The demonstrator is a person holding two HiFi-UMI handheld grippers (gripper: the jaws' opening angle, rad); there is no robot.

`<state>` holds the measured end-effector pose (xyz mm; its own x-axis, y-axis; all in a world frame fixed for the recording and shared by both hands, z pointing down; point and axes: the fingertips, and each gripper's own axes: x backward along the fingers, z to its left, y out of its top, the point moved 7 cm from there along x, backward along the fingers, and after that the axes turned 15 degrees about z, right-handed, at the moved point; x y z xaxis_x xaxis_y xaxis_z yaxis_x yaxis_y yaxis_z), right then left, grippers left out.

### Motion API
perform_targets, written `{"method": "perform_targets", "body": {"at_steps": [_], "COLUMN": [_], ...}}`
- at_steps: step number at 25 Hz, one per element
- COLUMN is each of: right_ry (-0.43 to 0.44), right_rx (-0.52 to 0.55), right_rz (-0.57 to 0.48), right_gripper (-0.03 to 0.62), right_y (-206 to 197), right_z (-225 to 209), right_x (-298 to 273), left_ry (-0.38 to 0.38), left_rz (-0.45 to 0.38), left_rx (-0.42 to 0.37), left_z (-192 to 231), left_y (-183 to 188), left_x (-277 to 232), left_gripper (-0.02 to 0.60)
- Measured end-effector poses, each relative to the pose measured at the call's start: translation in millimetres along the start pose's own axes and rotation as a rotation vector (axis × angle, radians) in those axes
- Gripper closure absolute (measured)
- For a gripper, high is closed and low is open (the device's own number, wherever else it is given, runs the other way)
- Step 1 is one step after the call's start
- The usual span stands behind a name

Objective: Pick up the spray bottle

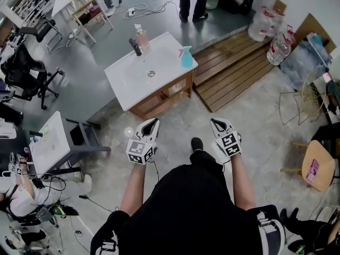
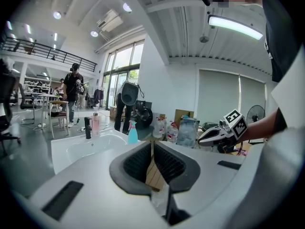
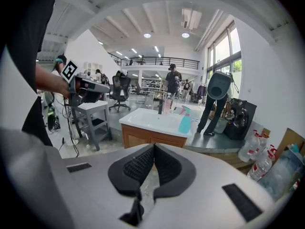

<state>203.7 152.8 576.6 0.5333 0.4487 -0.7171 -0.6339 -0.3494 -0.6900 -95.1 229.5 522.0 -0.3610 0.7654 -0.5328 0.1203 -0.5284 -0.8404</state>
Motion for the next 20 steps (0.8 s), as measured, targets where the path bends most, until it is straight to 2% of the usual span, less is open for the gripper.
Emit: {"method": "perform_targets", "body": {"at_steps": [20], "right_ry": [0.071], "right_rx": [0.075], "right_rz": [-0.016], "right_gripper": [0.577], "right_y": [43], "right_z": [-108], "right_x": [-48], "left_ry": [0.095], "left_rz": [-0.016], "left_rx": [0.06], "left_z": [17], "left_y": [55], "left_x": [-73], "left_gripper": [0.546]}}
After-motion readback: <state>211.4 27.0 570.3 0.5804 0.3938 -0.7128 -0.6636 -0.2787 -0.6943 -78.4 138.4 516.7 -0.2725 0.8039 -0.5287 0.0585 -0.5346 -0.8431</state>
